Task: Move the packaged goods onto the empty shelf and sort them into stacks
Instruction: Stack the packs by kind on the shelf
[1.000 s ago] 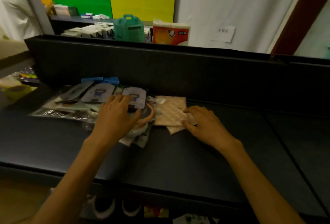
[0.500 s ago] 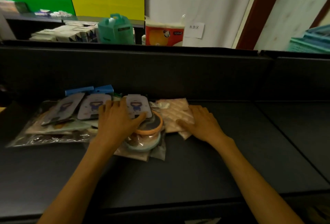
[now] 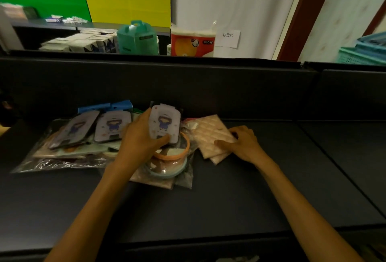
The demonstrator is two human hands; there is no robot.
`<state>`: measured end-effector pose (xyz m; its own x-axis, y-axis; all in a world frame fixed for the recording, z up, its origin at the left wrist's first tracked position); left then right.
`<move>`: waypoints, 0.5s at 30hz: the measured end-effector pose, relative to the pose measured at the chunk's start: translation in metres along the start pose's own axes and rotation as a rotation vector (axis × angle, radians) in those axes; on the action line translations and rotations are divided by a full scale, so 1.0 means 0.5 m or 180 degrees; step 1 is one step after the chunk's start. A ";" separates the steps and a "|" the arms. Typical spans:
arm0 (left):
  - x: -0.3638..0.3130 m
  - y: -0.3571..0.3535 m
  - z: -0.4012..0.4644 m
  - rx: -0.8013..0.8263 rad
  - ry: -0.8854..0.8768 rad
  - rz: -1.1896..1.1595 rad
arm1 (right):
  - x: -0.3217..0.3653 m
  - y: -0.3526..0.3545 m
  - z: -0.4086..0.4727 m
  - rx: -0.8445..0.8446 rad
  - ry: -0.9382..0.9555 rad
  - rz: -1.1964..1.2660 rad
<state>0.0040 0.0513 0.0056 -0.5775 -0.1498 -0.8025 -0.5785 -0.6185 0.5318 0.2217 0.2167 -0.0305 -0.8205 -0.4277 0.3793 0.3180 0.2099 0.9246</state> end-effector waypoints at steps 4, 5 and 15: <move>-0.004 0.002 -0.003 -0.0023 -0.0238 -0.0311 | -0.002 -0.001 0.003 -0.0218 -0.0004 0.0510; -0.003 0.002 -0.002 -0.0029 -0.0223 -0.0336 | -0.002 0.001 0.003 -0.0288 0.0037 0.0647; -0.001 0.005 -0.008 0.0340 0.0136 -0.1641 | -0.008 0.024 -0.043 -0.0238 -0.0016 0.2103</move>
<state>0.0051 0.0470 0.0062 -0.1799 0.1203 -0.9763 -0.8380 -0.5385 0.0881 0.2390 0.2018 -0.0202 -0.4438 -0.2261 0.8671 0.7868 0.3649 0.4978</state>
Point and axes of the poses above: each hand's wrist, its own z-axis towards the middle knuckle, its own y-axis out of the back of the hand, x = y × z, the point moved 2 cm from there along z, towards the middle knuckle, and after that the axes turned 14 degrees about -z, right-handed, at the moved point
